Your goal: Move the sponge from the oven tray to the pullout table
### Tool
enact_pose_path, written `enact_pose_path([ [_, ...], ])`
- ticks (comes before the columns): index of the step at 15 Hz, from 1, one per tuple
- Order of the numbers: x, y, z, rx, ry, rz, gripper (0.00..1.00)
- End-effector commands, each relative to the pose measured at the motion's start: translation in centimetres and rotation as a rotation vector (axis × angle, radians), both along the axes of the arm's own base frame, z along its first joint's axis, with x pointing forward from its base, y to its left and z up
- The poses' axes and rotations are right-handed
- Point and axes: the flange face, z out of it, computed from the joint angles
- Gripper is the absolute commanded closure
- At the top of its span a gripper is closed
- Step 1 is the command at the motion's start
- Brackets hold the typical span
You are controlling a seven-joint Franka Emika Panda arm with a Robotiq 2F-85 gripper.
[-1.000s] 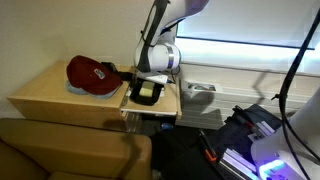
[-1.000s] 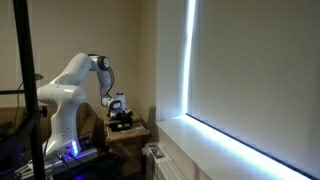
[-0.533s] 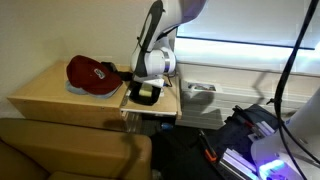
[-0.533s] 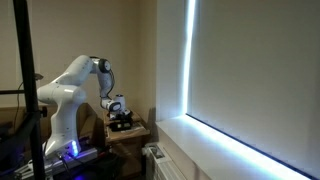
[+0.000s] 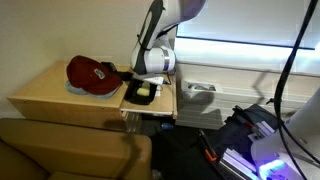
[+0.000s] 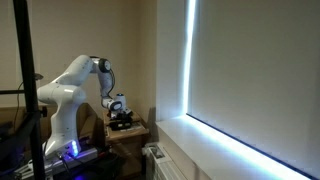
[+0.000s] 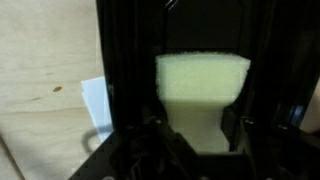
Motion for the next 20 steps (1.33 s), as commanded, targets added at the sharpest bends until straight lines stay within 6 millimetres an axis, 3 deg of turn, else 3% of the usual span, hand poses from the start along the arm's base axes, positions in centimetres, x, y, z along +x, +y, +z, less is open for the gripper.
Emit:
enact_pose_path([
  [1, 0.3, 0.1, 0.5, 0.01, -0.011, 0.009, 0.76],
  [5, 0.4, 0.1, 3.2, 0.021, -0.037, 0.004, 0.99],
  [12, -0.8, -1.7, 8.3, 0.021, -0.085, -0.017, 0.98],
  [17, -3.5, -6.3, 12.1, 0.014, -0.112, -0.104, 0.98],
  [20, -5.6, -10.2, 12.4, 0.02, -0.072, -0.195, 0.98],
])
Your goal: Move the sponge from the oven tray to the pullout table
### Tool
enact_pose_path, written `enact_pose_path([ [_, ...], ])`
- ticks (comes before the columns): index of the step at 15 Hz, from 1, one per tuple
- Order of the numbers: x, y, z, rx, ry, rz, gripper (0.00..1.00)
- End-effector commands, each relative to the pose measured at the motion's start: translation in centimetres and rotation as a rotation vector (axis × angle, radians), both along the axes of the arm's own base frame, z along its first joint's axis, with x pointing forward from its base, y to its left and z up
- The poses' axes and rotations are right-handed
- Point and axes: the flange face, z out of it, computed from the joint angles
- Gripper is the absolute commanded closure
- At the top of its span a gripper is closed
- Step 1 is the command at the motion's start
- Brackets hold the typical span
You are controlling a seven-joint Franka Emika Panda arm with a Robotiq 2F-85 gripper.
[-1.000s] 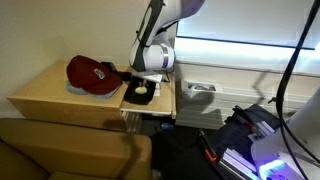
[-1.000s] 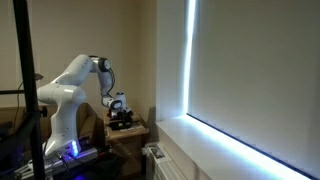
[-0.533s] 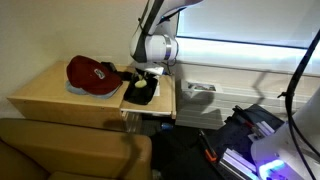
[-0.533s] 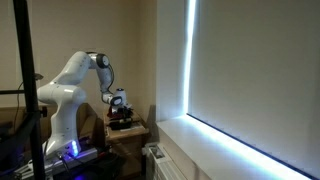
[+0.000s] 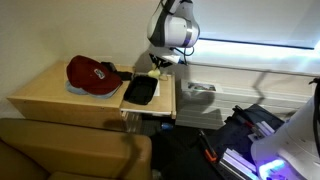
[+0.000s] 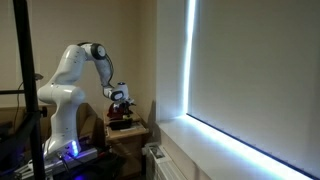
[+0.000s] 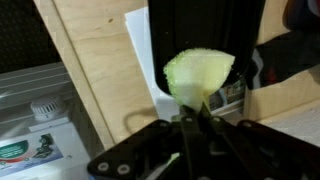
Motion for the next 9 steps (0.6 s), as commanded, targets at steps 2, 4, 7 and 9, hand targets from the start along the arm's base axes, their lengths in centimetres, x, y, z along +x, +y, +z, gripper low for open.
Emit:
enact_pose_path([
  [2, -4.1, -5.3, 0.6, 0.026, 0.058, -0.123, 0.98],
  [4, -5.1, -7.0, -0.4, 0.027, 0.092, -0.158, 0.98],
  [7, -5.9, -7.7, -1.6, 0.054, 0.124, -0.156, 0.98],
  [9, -6.2, -7.4, -3.0, 0.075, 0.155, -0.155, 0.98],
])
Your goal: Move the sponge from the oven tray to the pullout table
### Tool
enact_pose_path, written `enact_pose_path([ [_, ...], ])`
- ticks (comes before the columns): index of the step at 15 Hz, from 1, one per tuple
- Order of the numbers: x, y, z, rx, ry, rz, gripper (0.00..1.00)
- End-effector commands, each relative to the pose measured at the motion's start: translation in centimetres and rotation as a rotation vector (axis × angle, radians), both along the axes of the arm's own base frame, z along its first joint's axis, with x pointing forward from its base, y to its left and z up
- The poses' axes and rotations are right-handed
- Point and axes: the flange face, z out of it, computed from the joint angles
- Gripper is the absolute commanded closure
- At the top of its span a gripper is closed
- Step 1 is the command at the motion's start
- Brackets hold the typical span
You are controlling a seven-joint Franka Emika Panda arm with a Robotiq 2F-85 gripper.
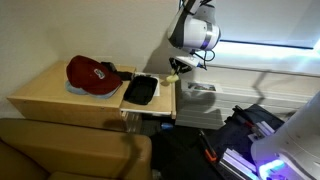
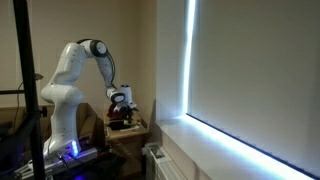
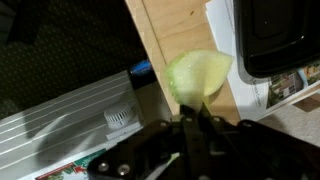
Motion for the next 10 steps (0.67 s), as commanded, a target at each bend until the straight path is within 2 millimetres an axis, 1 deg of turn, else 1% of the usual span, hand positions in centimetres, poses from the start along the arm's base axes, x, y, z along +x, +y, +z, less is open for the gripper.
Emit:
enact_pose_path([
  [1, -0.6, 0.9, -1.8, 0.063, 0.052, 0.018, 0.98],
  [6, -0.5, 3.0, -5.6, 0.081, 0.1, 0.076, 0.98],
  [10, 0.4, 4.6, -8.0, 0.077, 0.098, 0.175, 0.98],
])
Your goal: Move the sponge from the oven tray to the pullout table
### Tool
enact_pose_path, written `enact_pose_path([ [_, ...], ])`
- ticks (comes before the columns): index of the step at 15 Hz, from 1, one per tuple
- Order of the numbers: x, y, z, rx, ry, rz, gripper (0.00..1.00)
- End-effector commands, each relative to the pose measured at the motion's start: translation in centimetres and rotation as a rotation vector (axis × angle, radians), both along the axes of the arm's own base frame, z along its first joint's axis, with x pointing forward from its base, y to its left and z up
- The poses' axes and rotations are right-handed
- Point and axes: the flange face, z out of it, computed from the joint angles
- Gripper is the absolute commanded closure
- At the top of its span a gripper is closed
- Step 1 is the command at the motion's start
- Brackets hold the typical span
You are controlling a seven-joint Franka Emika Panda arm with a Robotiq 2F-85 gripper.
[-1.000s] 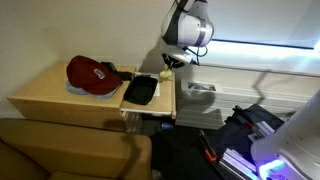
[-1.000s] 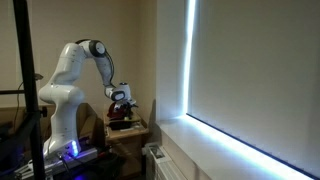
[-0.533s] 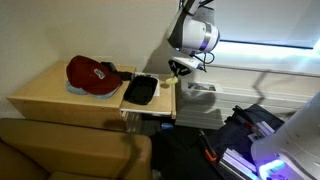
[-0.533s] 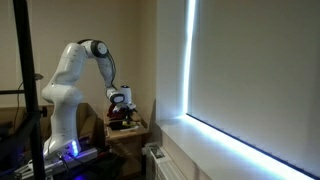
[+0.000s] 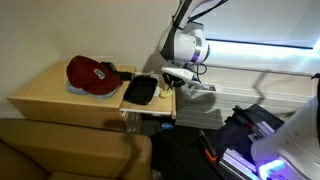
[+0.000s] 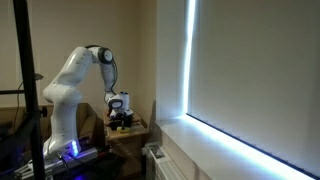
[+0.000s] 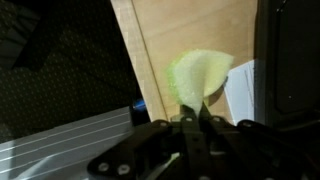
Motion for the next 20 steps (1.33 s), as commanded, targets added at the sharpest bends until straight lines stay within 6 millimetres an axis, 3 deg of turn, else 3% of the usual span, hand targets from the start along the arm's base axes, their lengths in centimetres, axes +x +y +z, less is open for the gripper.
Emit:
enact_pose_path([
  [1, 1.6, 0.7, -2.2, 0.01, -0.013, 0.09, 0.93],
  [3, 2.2, 1.1, -3.1, 0.006, -0.012, 0.127, 0.95],
  [5, 2.6, 1.1, -3.5, 0.004, -0.01, 0.151, 0.91],
  [6, 2.7, 1.2, -3.3, 0.004, -0.012, 0.163, 0.67],
  [8, 2.4, 1.3, -2.9, -0.009, 0.014, 0.198, 0.64],
  [12, 1.4, 0.9, -1.4, -0.064, 0.085, 0.265, 0.35],
  [17, 1.0, 2.6, 3.0, -0.082, 0.042, 0.348, 0.02],
  [20, 0.1, 2.7, 6.4, -0.106, -0.002, 0.351, 0.0],
])
